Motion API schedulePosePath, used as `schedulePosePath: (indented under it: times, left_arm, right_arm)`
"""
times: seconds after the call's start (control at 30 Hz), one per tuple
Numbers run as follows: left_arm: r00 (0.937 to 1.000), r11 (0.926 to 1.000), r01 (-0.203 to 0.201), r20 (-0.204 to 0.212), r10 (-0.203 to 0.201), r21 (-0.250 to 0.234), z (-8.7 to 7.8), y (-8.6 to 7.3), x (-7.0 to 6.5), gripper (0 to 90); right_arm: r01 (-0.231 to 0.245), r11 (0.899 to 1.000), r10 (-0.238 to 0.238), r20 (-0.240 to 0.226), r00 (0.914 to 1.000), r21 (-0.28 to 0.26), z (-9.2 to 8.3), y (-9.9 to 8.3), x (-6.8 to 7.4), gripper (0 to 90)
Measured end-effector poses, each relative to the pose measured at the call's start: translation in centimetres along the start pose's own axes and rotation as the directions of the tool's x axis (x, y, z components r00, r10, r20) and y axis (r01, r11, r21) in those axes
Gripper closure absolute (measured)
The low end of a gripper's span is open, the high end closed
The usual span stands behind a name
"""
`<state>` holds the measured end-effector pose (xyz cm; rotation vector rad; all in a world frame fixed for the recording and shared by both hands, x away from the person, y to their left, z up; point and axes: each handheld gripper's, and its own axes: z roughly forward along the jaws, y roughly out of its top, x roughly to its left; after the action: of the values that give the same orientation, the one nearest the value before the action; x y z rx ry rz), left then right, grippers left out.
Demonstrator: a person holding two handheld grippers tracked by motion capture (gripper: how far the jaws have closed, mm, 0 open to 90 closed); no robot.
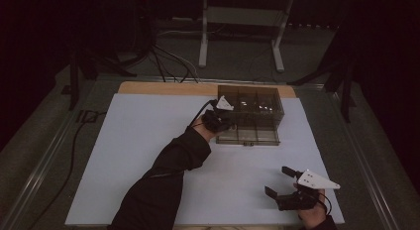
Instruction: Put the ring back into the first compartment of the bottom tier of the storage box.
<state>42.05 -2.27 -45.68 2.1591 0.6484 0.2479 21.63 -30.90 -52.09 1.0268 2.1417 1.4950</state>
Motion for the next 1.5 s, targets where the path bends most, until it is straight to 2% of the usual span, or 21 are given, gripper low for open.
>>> schedulePosePath:
  times: [0.3,0.4,0.47,0.53,0.57,0.63,0.73,1.0,1.07,1.13,1.2,1.27,1.33,1.37,1.43,1.5]
  left_arm:
    - [0.9998,0.9995,0.013,-0.015,-0.012,0.027,1.2,-0.2,0.3,88.7]
    - [0.9996,0.9991,0.028,-0.001,-0.028,0.032,1.3,-0.2,0.3,88.2]
    - [0.9997,0.9992,0.026,0.004,-0.026,0.031,1.3,-0.2,0.2,81.7]
    - [0.9997,0.9991,0.022,0.005,-0.022,0.037,1.3,-0.2,0.0,70.6]
    - [0.9998,0.9989,0.018,0.003,-0.018,0.043,1.2,-0.2,-0.1,70.6]
    - [0.9999,0.999,0.009,-0.004,-0.009,0.043,1.1,-0.1,-0.4,57.4]
    - [0.9999,0.9996,0.008,0.014,-0.008,0.029,0.7,0.1,-0.6,48.9]
    - [0.9996,0.9996,0.013,0.026,-0.013,0.025,-0.4,0.2,-0.7,37.8]
    - [0.9998,0.9995,0.009,0.019,-0.01,0.03,-0.7,0.2,-0.8,30.5]
    - [0.9996,0.9995,0.017,0.022,-0.017,0.027,-1.1,0.3,-0.8,27.3]
    - [0.9986,0.9993,0.028,0.044,-0.029,0.027,-1.4,0.3,-0.6,23.5]
    - [0.9983,0.9989,0.033,0.047,-0.035,0.031,-1.6,0.4,-0.5,17.0]
    - [0.9982,0.999,0.032,0.051,-0.034,0.032,-1.9,0.4,-0.5,15.7]
    - [0.9972,0.9993,0.028,0.069,-0.03,0.027,-2.0,0.4,-0.4,13.3]
    - [0.9921,0.9994,0.033,0.12,-0.034,0.011,-2.3,0.3,-0.4,3.0]
    - [0.9914,0.9989,0.046,0.122,-0.046,0.003,-2.4,0.4,-0.5,2.7]
  right_arm:
    - [0.002,1.0,-0.002,0.0,1.0,0.002,0.0,0.0,0.0,0.0]
    - [0.002,1.0,-0.002,0.0,1.0,0.003,0.0,0.0,0.0,0.0]
    - [0.002,1.0,-0.002,0.0,1.0,0.003,0.0,0.0,0.0,0.0]
    - [0.003,1.0,-0.003,0.002,1.0,0.004,0.0,0.0,0.0,0.0]
    - [0.003,1.0,-0.003,0.002,1.0,0.004,0.0,0.0,0.0,0.0]
    - [0.002,1.0,-0.002,0.002,1.0,0.004,0.0,0.0,0.0,0.0]
    - [0.001,1.0,-0.001,0.001,1.0,0.004,0.0,0.0,0.0,0.0]
    - [0.0,1.0,0.0,0.002,1.0,0.01,0.1,-0.1,0.0,0.0]
    - [-0.006,1.0,0.006,0.004,1.0,0.011,0.1,-0.1,-0.1,0.0]
    - [-0.007,1.0,0.007,0.005,1.0,0.01,0.1,-0.1,-0.1,0.0]
    - [-0.009,1.0,0.009,0.005,0.9999,0.011,0.1,-0.2,-0.1,0.0]
    - [-0.01,1.0,0.009,0.005,0.9999,0.012,0.2,-0.2,-0.2,0.0]
    - [-0.009,1.0,0.008,0.005,1.0,0.012,0.2,-0.2,-0.2,0.0]
    - [-0.006,1.0,0.006,0.005,1.0,0.012,0.2,-0.2,-0.2,0.0]
    - [-0.004,1.0,0.004,0.003,1.0,0.008,0.1,-0.2,-0.2,0.0]
    - [-0.005,1.0,0.005,0.004,1.0,0.008,0.2,-0.2,-0.2,0.0]
